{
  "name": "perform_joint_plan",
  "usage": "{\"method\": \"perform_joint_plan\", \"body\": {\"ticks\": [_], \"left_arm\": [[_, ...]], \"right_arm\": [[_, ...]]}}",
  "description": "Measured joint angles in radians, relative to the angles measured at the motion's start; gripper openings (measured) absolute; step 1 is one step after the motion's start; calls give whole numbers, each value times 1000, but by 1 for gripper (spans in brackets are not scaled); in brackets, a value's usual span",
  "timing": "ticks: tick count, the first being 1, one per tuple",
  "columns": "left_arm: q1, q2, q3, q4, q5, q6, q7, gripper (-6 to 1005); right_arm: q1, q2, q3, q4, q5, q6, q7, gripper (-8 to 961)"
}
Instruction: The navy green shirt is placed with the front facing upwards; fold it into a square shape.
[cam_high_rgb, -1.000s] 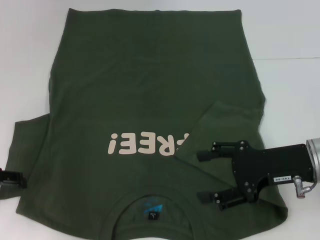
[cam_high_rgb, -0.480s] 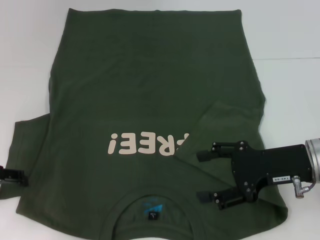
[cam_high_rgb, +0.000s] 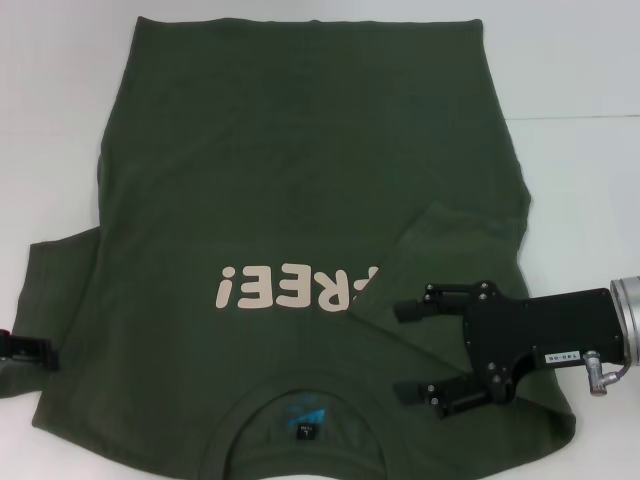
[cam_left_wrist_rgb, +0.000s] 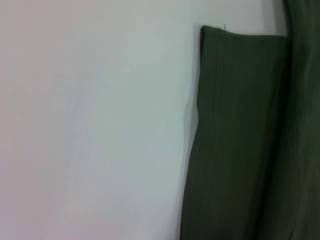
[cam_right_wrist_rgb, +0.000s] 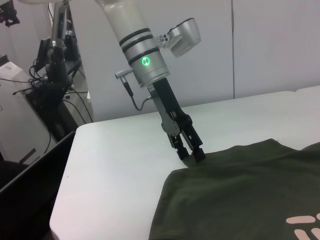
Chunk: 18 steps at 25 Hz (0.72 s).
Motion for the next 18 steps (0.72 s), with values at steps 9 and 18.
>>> {"method": "perform_joint_plan", "body": {"ticks": [9, 18], "left_arm": [[-8, 2, 0, -9, 0, -1, 0, 935], [-24, 2, 0, -11, -2, -10, 0, 935]], "right_arm": [[1, 0, -12, 0, 0, 16, 2, 944], [1, 0, -15, 7, 0, 22, 2, 944]]}}
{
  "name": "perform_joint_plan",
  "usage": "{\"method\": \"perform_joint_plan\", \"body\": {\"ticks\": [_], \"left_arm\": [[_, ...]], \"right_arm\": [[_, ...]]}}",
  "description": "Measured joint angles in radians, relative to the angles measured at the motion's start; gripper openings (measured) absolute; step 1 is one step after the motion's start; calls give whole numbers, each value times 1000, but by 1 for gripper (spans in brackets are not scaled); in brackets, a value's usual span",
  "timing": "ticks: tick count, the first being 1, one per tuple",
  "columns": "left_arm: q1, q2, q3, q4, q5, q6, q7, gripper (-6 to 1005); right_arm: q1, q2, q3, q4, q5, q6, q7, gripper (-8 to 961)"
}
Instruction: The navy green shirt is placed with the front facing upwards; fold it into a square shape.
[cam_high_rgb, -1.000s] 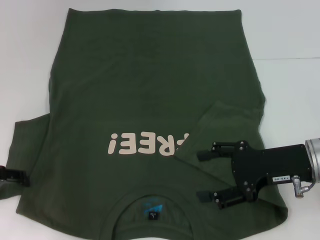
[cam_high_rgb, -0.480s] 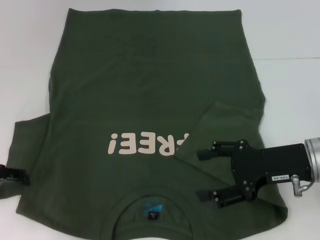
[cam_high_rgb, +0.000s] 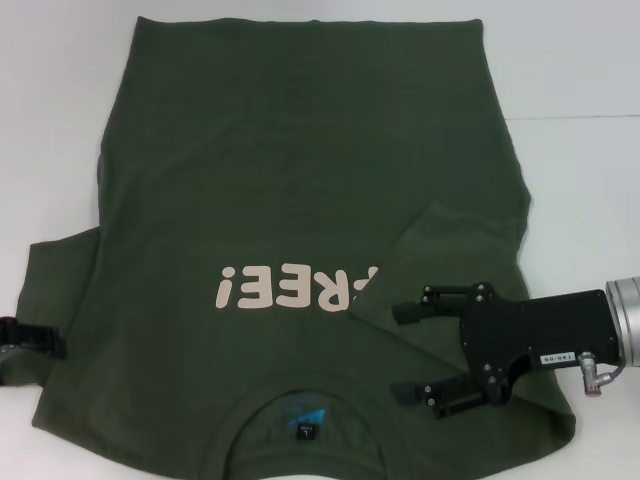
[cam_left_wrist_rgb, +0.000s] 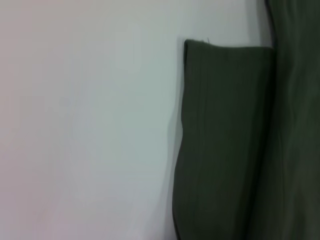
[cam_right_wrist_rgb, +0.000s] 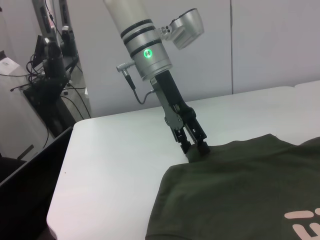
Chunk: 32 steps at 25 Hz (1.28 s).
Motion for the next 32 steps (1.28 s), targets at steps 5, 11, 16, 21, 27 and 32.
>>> {"method": "perform_joint_plan", "body": {"ticks": [5, 11, 16, 21, 27, 32], "left_arm": [[-10, 2, 3, -21, 0, -9, 0, 925], [-8, -1, 35, -37, 1, -24, -1, 868], [-7, -8, 74, -32, 2, -40, -10, 796], [-11, -6, 76, -31, 2, -40, -12, 619], [-11, -4, 77, -22, 2, -41, -13, 433], [-11, -4, 77, -18, 2, -41, -13, 229]], "right_arm": [[0, -1, 0, 5, 0, 3, 0, 944], [-1, -2, 0, 5, 0, 3, 0, 945], [-1, -2, 0, 6, 0, 3, 1, 945], [-1, -2, 0, 7, 0, 4, 1, 945], [0, 0, 0, 7, 1, 10, 2, 944], [1, 0, 0, 7, 4, 10, 2, 944]]}}
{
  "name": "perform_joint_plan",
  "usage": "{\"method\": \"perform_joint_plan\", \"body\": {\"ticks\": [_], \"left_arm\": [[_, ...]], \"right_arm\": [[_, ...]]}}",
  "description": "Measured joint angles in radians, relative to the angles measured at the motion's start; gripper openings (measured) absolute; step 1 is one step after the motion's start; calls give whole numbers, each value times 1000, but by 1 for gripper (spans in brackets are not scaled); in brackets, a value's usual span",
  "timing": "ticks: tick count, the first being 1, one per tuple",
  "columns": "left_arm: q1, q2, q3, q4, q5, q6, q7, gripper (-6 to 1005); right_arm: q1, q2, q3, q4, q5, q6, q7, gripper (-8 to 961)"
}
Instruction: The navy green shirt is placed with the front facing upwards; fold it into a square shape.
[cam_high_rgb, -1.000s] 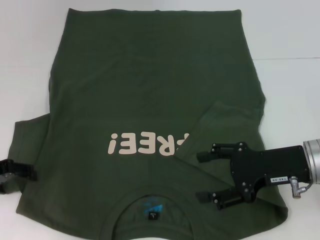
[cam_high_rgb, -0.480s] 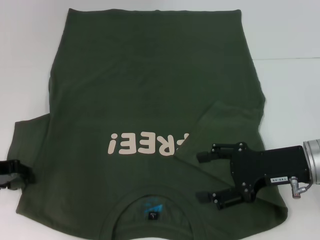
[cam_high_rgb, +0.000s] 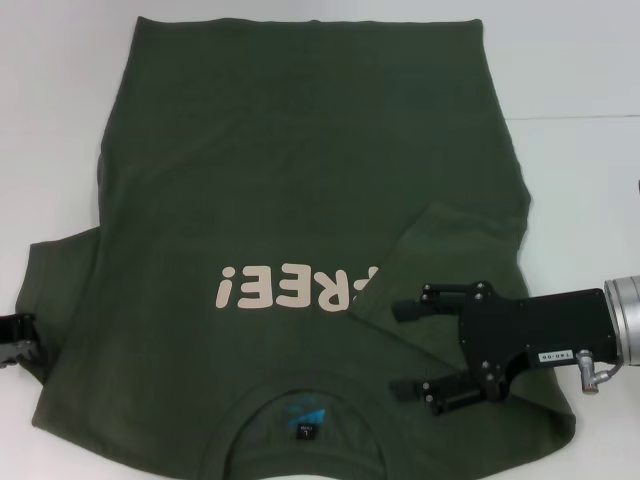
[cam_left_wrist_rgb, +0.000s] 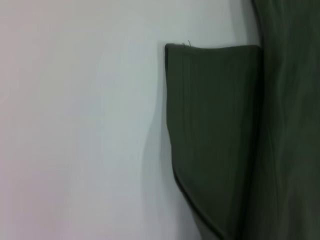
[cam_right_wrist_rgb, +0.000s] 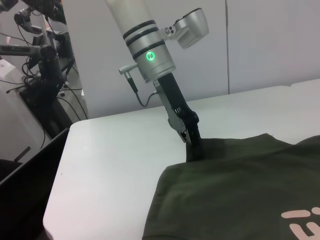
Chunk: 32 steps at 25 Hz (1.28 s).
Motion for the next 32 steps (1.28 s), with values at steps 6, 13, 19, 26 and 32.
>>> {"method": "perform_joint_plan", "body": {"ticks": [6, 13, 19, 26, 32], "left_arm": [[0, 1, 0, 1, 0, 4, 5, 47], [48, 7, 87, 103, 1, 9, 8, 5], [83, 28, 103, 161, 3, 2, 30, 8], [100, 43, 69, 195, 6, -72, 62, 12], [93, 50, 54, 195, 5, -121, 92, 15]], "right_arm": [[3, 0, 0, 0, 1, 0, 2, 944], [4, 0, 0, 6, 2, 18, 2, 945], [2, 0, 8, 37, 8, 39, 1, 945], [-14, -3, 10, 54, 59, 38, 1, 944], [-23, -1, 11, 75, 70, 39, 5, 945]]}}
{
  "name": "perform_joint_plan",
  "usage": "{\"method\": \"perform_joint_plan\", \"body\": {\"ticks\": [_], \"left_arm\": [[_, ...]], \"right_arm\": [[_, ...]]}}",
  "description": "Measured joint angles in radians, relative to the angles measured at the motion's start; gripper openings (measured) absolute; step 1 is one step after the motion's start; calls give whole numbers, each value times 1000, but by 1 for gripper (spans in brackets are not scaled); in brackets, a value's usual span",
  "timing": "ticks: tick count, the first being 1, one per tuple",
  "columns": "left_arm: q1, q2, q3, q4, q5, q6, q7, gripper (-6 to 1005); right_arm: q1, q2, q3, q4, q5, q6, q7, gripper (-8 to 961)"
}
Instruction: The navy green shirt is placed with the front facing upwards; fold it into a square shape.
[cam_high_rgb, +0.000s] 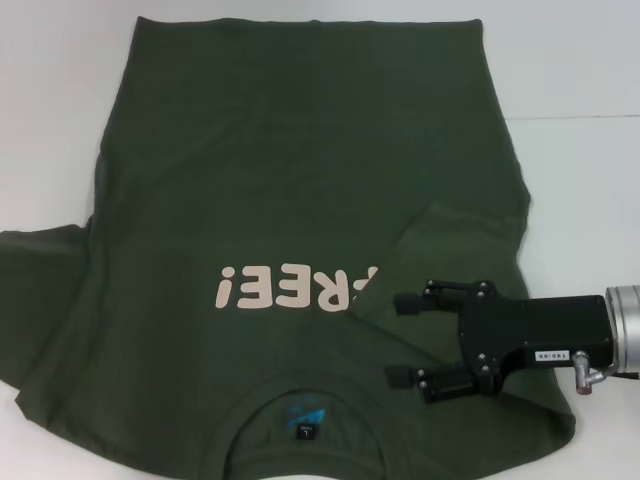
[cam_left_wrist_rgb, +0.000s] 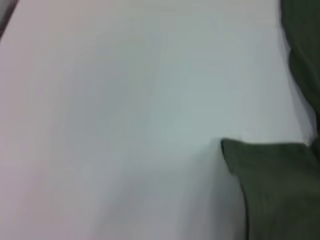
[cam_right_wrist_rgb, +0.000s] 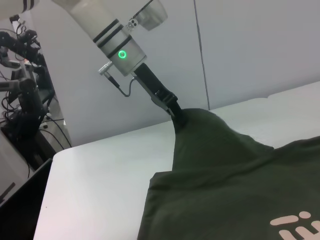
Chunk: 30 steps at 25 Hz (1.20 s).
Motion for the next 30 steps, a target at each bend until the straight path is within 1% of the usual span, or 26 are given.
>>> {"method": "perform_joint_plan", "body": {"ticks": [14, 19, 22, 24, 27, 29, 30], "left_arm": [[8, 0, -31, 1, 0, -47, 17, 22], [-11, 1, -26, -2, -2, -46, 21, 24], [-43, 0, -23, 2, -4, 3, 16, 25], [-72, -8, -22, 13, -11, 61, 13, 26], [-119, -46, -22, 32, -60, 148, 21, 28], [-137, -68, -18, 31, -108, 168, 24, 29], [-150, -85, -7, 24, -139, 172, 23, 29]], "right_arm": [[5, 1, -4, 38, 9, 33, 1, 945], [8, 1, -1, 43, 9, 34, 1, 944], [10, 1, 0, 43, 9, 38, 3, 944], [11, 0, -1, 44, 9, 40, 5, 944], [11, 0, 0, 51, 9, 44, 5, 944], [11, -1, 0, 55, 9, 49, 6, 944], [11, -1, -1, 56, 9, 50, 6, 944]]}}
